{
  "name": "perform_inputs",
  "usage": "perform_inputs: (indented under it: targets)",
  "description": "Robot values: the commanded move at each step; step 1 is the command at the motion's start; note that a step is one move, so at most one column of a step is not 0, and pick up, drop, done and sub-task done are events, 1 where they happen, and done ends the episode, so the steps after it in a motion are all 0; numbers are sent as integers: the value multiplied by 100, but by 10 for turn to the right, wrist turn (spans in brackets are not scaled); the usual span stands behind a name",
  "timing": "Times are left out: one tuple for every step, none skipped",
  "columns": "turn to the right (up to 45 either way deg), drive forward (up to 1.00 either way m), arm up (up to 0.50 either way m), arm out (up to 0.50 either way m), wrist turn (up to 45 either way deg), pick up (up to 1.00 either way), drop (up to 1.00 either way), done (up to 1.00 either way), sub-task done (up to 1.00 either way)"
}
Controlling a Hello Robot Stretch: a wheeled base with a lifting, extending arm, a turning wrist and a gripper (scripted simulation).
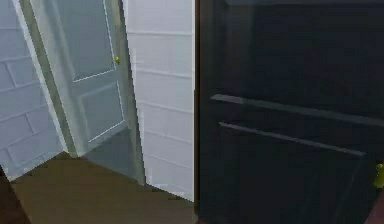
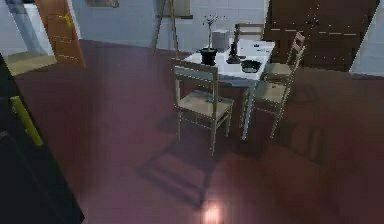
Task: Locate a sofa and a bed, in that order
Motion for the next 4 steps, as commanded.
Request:
perform_inputs:
  targets:
    - [270,0,0,0,0,0,0,0,0]
    - [0,30,0,0,0,0,0,0,0]
    - [-450,0,0,0,0,0,0,0,0]
    - [0,25,0,0,0,0,0,0,0]
